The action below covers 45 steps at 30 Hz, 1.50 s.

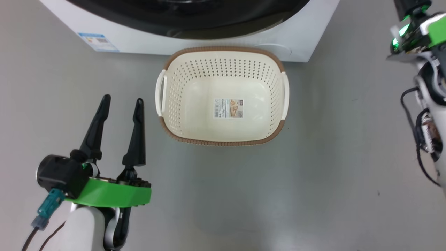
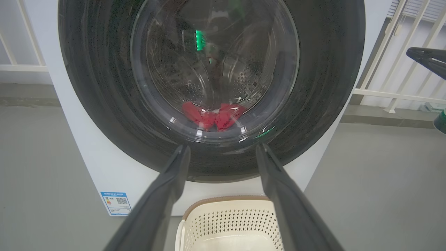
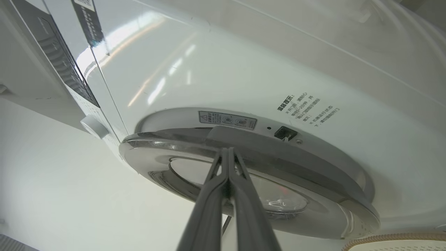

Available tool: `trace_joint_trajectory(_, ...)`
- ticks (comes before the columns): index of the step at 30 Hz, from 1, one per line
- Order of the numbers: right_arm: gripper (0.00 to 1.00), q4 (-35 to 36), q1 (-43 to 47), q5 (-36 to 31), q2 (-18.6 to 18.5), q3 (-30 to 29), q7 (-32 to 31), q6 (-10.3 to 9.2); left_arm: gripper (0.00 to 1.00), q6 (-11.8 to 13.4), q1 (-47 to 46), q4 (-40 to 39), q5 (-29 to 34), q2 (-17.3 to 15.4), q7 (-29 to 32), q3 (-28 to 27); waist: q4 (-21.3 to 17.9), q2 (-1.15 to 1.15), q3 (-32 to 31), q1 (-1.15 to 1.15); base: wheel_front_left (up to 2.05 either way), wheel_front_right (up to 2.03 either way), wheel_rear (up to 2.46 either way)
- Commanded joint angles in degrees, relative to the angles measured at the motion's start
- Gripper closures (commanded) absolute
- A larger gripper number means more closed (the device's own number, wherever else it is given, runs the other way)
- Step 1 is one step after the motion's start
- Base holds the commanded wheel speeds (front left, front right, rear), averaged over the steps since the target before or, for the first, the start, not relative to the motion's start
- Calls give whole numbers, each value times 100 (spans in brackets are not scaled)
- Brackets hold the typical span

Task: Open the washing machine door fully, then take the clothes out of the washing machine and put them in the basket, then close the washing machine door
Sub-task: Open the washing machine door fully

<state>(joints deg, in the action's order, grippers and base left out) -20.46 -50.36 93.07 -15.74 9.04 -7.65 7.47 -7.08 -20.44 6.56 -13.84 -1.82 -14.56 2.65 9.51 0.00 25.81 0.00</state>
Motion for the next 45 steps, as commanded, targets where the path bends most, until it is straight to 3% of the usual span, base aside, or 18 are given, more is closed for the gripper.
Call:
trace_joint_trajectory(1,100,129,-136,77,2,-24,-101,2,0,23,-95,-174,-38,-106,-44,-125,131,0,200,0,0,0,0)
trace_joint_trajectory(27,100,-676,-1790,182,-194,-183,-1702,2,0,138,-449,-325,-121,-106,-44,106,570,0,1114,0,0,0,0)
trace_joint_trajectory(45,100,-719,-1892,151,-262,108,-2707,2,0,157,-466,-247,-92,-106,-44,141,539,0,1098,0,0,0,0)
